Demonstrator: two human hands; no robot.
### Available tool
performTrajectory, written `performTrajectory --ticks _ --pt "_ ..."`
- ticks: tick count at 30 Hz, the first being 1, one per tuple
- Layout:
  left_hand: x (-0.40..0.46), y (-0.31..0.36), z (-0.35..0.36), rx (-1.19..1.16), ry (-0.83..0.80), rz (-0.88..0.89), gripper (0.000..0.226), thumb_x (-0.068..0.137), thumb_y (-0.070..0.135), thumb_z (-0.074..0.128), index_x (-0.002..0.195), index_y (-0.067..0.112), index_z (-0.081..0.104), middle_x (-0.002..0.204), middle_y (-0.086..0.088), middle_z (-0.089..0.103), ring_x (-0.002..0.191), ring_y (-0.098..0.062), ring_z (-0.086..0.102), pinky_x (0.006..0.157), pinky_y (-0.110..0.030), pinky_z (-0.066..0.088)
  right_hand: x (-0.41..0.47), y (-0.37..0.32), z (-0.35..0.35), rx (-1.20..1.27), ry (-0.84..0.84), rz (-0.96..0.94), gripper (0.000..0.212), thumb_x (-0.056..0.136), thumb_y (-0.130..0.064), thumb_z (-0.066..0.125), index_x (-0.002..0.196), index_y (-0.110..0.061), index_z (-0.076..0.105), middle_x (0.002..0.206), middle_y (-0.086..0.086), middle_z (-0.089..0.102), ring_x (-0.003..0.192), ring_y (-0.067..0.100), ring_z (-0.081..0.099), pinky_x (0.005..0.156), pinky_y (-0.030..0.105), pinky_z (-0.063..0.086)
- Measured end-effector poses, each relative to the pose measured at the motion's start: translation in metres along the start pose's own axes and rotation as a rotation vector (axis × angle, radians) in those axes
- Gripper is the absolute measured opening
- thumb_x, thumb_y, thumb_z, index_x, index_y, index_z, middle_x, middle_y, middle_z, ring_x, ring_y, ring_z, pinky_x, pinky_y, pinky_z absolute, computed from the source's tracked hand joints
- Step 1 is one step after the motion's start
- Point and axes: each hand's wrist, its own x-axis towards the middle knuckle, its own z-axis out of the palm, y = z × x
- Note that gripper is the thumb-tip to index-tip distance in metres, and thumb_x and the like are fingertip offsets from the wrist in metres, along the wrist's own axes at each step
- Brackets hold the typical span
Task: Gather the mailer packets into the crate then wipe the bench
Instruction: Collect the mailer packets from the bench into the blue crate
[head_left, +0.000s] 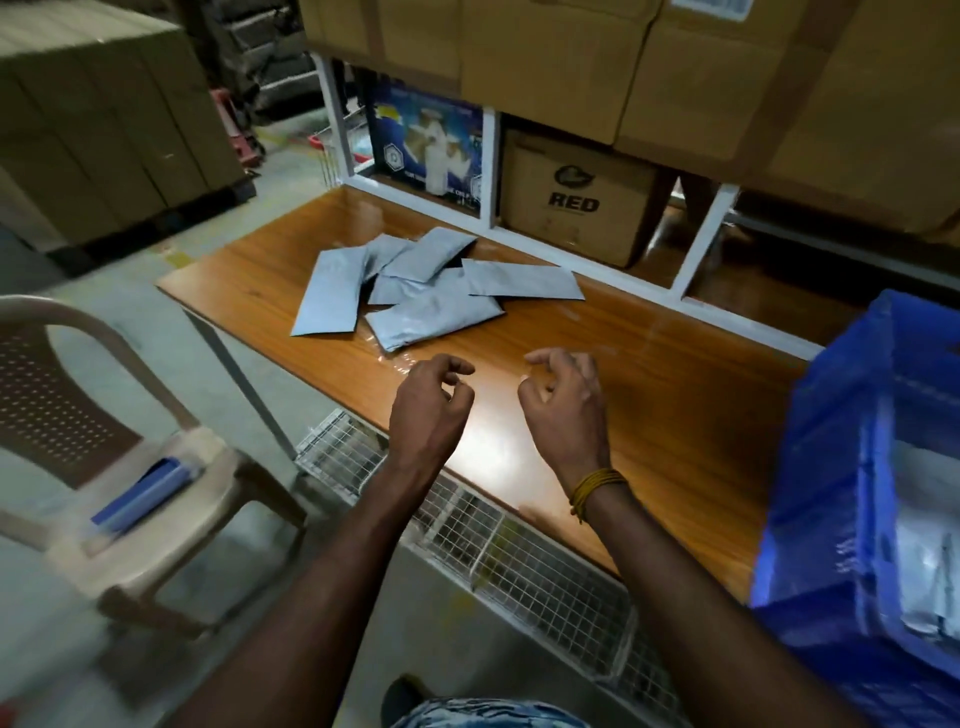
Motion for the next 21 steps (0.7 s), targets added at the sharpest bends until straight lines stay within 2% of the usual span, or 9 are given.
performTrajectory --ticks 6,8,13,17,21 --pt "0.039 -0.046 -0.036 0.066 -0.035 -0.039 0.029 0.081 0.029 0.054 0.107 0.031 0.066 0.104 0.007 0.065 0.083 -0.012 0.063 0.076 -0.038 0.055 0.020 -0.019 0.068 -0.020 -0.080 0.035 0.025 0.090 -0.024 0.059 0.114 -0.029 0.059 0.116 -0.001 0.046 0.103 0.018 0.056 0.080 0.031 0.052" --pt "0.051 -0.058 -0.040 0.088 -0.060 -0.048 0.030 0.084 0.026 0.057 0.113 0.028 0.066 0.110 0.003 0.066 0.088 -0.013 0.063 0.080 -0.037 0.054 0.024 -0.021 0.083 -0.035 -0.101 0.047 0.026 0.090 -0.024 0.060 0.115 -0.028 0.059 0.117 0.001 0.047 0.103 0.020 0.056 0.082 0.033 0.051" --pt "0.083 -0.077 -0.036 0.147 -0.120 -0.052 0.035 0.087 0.023 0.060 0.121 0.025 0.064 0.116 -0.004 0.063 0.098 -0.019 0.061 0.083 -0.033 0.050 0.046 -0.013 0.107 -0.096 -0.168 0.071 0.030 0.090 -0.025 0.060 0.119 -0.026 0.058 0.122 0.004 0.047 0.110 0.021 0.051 0.082 0.028 0.043" --pt "0.114 -0.087 -0.020 0.163 -0.159 -0.045 0.039 0.086 0.027 0.057 0.124 0.023 0.060 0.117 -0.006 0.061 0.108 -0.023 0.059 0.090 -0.042 0.050 0.076 0.001 0.123 -0.129 -0.204 0.083 0.032 0.088 -0.026 0.060 0.120 -0.026 0.059 0.123 0.004 0.047 0.111 0.023 0.051 0.087 0.034 0.048" --pt "0.155 -0.089 -0.001 0.246 -0.207 -0.026 0.044 0.085 0.027 0.058 0.129 0.026 0.056 0.123 -0.007 0.056 0.112 -0.026 0.056 0.090 -0.041 0.050 0.117 0.013 0.141 -0.162 -0.253 0.103 0.039 0.086 -0.023 0.058 0.125 -0.025 0.057 0.125 0.006 0.046 0.109 0.027 0.053 0.092 0.045 0.049"
